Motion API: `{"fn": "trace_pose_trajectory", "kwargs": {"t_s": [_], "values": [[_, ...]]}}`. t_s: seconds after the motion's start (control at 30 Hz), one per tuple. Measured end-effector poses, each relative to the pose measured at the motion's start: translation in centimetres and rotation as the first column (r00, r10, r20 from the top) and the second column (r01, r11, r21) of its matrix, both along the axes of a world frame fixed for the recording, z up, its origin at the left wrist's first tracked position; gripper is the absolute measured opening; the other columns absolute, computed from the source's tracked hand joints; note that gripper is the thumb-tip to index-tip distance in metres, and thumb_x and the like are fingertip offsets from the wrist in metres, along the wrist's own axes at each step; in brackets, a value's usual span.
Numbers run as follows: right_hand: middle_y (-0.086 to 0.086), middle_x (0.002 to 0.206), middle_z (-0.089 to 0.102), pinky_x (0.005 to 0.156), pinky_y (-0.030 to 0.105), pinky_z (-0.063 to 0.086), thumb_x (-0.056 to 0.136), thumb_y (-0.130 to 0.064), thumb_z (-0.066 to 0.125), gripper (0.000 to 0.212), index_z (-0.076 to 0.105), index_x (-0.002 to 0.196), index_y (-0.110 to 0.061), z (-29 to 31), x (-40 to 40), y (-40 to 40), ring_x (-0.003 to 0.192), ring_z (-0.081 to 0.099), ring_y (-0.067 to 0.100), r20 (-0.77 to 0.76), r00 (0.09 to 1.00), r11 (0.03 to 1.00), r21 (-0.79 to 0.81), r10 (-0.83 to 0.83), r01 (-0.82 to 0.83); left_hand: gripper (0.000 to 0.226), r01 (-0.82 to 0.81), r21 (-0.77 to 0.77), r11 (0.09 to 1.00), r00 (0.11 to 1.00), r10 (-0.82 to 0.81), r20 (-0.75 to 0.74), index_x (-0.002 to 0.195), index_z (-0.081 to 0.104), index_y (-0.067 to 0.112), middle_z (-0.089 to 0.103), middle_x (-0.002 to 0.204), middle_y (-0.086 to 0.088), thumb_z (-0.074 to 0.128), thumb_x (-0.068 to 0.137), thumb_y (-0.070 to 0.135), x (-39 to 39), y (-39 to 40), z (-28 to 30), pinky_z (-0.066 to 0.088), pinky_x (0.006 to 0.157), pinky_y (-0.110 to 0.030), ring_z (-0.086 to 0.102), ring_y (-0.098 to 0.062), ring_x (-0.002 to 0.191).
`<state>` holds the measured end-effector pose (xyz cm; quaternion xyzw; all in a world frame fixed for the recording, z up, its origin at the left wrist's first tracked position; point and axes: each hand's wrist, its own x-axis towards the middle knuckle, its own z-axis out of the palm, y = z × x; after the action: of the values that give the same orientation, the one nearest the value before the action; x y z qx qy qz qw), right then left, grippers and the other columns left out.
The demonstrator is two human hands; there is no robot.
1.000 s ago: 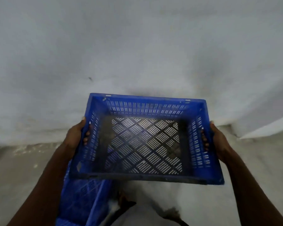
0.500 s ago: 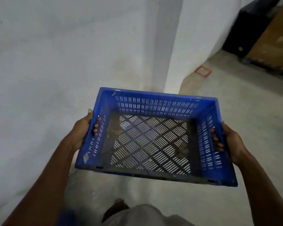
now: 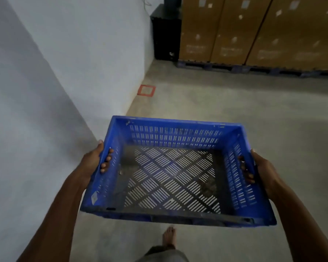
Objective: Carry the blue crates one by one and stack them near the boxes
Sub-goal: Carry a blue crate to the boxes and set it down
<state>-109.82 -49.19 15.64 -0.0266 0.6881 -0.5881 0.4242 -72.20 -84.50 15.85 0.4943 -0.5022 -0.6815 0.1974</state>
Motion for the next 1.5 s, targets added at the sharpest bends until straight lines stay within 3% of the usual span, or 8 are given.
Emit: {"fn": "trace_pose_trajectory", "kwargs": {"t_s": [0.27, 0.57, 0.83, 1.07, 1.5], "values": [[0.004, 0.071, 0.052, 0.037, 0.025, 0.028, 0.102, -0.055, 0.035, 0.053, 0.059, 0.105, -0.008, 2.6, -17.6, -4.1, 0.044, 0.035, 0.013, -0.054, 0.974, 0.976, 0.006, -0.218, 0.219, 0.057, 0.193, 0.033, 0.981, 0.981, -0.192, -0.034, 0.093, 0.062, 0.008, 0.048, 0.063, -0.002, 0.036, 0.103, 0.058, -26.8, -10.4, 1.1, 0.031, 0.033, -0.020, 0.033, -0.010, 0.037], [0.001, 0.066, 0.044, 0.036, 0.023, 0.026, 0.101, -0.058, 0.036, 0.053, 0.060, 0.100, -0.011, 2.4, -43.9, -14.0, 0.041, 0.031, 0.011, -0.031, 0.962, 0.962, -0.004, -0.272, 0.272, 0.049, 0.252, 0.026, 0.967, 0.968, -0.251, -0.026, 0.090, 0.055, 0.010, 0.041, 0.053, 0.002, 0.031, 0.107, 0.049, -56.5, -21.7, 1.6, 0.026, 0.031, -0.015, 0.031, -0.008, 0.032], [0.002, 0.064, 0.047, 0.037, 0.023, 0.026, 0.100, -0.057, 0.038, 0.053, 0.060, 0.105, -0.009, 4.7, -65.7, -25.7, 0.041, 0.033, 0.012, -0.073, 0.973, 0.976, -0.009, -0.217, 0.217, 0.053, 0.194, 0.028, 0.981, 0.979, -0.192, -0.070, 0.089, 0.054, 0.010, 0.042, 0.051, 0.002, 0.030, 0.105, 0.055, -74.1, -31.5, 3.4, 0.026, 0.031, -0.014, 0.031, -0.008, 0.030], [0.003, 0.069, 0.049, 0.040, 0.026, 0.031, 0.101, -0.057, 0.036, 0.054, 0.061, 0.107, -0.009, 2.7, -83.0, -38.2, 0.049, 0.036, 0.015, -0.089, 0.983, 0.986, 0.024, -0.162, 0.165, 0.054, 0.169, 0.036, 0.985, 0.984, -0.166, -0.062, 0.087, 0.053, 0.010, 0.041, 0.054, 0.001, 0.031, 0.105, 0.055, -90.2, -42.8, 1.2, 0.025, 0.031, -0.014, 0.030, -0.008, 0.030], [0.004, 0.073, 0.050, 0.038, 0.024, 0.033, 0.100, -0.058, 0.038, 0.055, 0.060, 0.111, -0.009, -0.5, -114.9, -58.1, 0.047, 0.037, 0.013, -0.031, 0.987, 0.985, 0.060, -0.160, 0.161, 0.057, 0.175, 0.009, 0.984, 0.984, -0.175, 0.011, 0.092, 0.056, 0.009, 0.043, 0.057, 0.002, 0.037, 0.101, 0.063, -121.9, -62.8, -0.7, 0.028, 0.032, -0.019, 0.032, -0.008, 0.036]]}}
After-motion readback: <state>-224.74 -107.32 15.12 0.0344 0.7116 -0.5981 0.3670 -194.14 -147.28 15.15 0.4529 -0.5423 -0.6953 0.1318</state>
